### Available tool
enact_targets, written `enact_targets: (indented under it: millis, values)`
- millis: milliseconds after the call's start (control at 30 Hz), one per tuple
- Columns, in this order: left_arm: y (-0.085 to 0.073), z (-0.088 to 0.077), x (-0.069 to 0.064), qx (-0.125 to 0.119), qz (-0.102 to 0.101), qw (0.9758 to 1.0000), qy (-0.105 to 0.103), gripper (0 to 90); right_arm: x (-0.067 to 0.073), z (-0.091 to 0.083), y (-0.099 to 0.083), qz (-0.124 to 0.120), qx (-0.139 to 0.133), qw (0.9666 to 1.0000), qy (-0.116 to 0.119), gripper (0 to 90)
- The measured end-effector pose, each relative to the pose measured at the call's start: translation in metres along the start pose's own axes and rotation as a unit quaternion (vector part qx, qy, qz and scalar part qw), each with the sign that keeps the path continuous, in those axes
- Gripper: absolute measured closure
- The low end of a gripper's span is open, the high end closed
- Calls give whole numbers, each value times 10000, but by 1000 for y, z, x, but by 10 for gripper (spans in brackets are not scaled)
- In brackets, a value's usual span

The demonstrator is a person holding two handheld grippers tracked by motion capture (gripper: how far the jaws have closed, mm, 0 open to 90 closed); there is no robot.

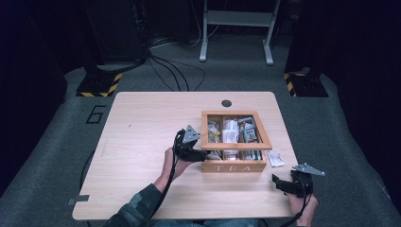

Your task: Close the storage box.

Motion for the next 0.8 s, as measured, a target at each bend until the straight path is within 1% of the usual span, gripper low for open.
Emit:
enact_targets:
  millis: [67, 167, 233, 267, 333, 400, 467, 500, 567, 600, 667, 700, 767, 800]
  values:
    - [-3, 1, -1, -38, -60, 10000, -2, 243, 0, 0, 0, -25, -5, 10000, 10, 132]
    - [-6, 1, -3, -9, -112, 9999, -79, 229, 0, 0, 0, -6, 7, 10000, 0, 132]
    - [-8, 1, -4, 41, -107, 9998, -142, 207, 0, 0, 0, -4, 12, 10000, -2, 133]
    - [-9, 2, -5, 67, -92, 9999, -126, 194, 0, 0, 0, -5, 12, 10000, -3, 133]
    - [-12, 3, -9, 125, -85, 9997, -204, 190, 0, 0, 0, -10, -3, 10000, -1, 133]
    - [-16, 5, -12, 199, -84, 9995, -224, 178, 0, 0, 0, -6, -9, 10000, -10, 133]
    - [-19, 6, -14, 236, -55, 9994, -236, 177, 0, 0, 0, -56, -8, 10000, -13, 133]
    - [-20, 6, -15, 199, -99, 9995, -245, 170, 0, 0, 0, -29, -5, 10000, -33, 133]
    - [-21, 5, -17, 225, -102, 9993, -296, 149, 0, 0, 0, -66, -4, 10000, -46, 133]
    - [-21, 5, -18, 259, -73, 9991, -318, 143, 1, 1, 0, -55, -12, 10000, -56, 132]
    - [-24, 6, -22, 428, 28, 9984, -368, 132, 1, 0, -1, -73, 21, 9999, -66, 133]
    - [-27, 7, -24, 467, 59, 9982, -375, 127, 1, 1, 0, -133, 5, 9999, -69, 133]
    - [-30, 5, -24, 453, -38, 9983, -365, 114, 2, 1, -1, -119, -1, 9998, -127, 132]
    - [-31, 3, -23, 480, -73, 9981, -384, 108, 1, 1, -1, -195, 32, 9997, -154, 132]
Point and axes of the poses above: each handheld gripper's, and its own axes: z roughly forward along the jaws, y roughly out of its top, x roughly to its left, the point moved 6 cm from there along z, roughly forward along the jaws, and after that the axes turned 10 degrees about z, right-handed, at the moved point
